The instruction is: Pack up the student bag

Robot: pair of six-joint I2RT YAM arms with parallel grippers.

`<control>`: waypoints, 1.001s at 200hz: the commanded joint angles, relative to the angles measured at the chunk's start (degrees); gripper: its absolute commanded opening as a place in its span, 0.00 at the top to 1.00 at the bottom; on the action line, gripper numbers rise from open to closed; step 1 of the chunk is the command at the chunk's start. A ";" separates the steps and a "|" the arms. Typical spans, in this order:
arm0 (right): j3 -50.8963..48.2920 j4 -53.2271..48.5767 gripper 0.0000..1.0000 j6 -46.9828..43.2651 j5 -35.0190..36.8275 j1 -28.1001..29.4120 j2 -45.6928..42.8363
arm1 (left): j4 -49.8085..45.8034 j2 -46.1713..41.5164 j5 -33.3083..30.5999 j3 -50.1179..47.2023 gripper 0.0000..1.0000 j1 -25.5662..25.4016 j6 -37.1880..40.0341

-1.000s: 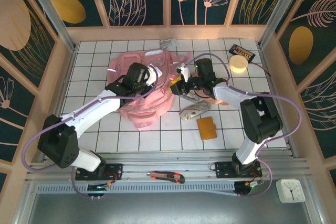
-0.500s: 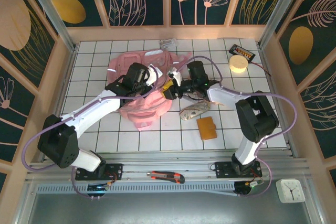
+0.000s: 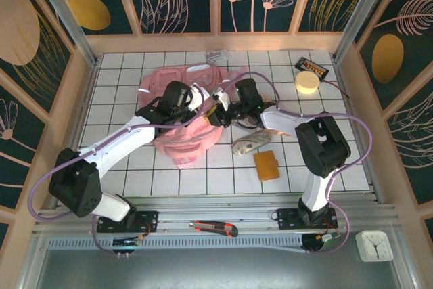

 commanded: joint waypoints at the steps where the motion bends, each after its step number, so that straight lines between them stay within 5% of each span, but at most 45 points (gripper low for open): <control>1: 1.01 0.82 0.95 -0.11 1.09 -0.67 -0.58 | 7.19 -1.32 0.99 1.66 1.00 -0.53 1.70; 42: 0.75 -3.32 1.00 -2.61 0.30 -3.20 -2.88 | 7.23 -1.30 -0.44 1.31 1.00 -0.59 3.30; 78: 2.44 -7.39 0.75 -5.51 -3.38 -4.52 -2.17 | 7.58 -1.10 0.04 1.56 1.00 -0.54 3.15; 138: 4.07 -5.69 0.72 -4.40 -5.15 -4.30 0.05 | 7.50 -0.29 0.94 2.36 1.00 -0.53 1.56; 200: 4.49 -8.43 1.00 -6.20 -5.74 -5.28 0.06 | 7.23 0.72 0.32 3.73 1.00 -0.58 1.91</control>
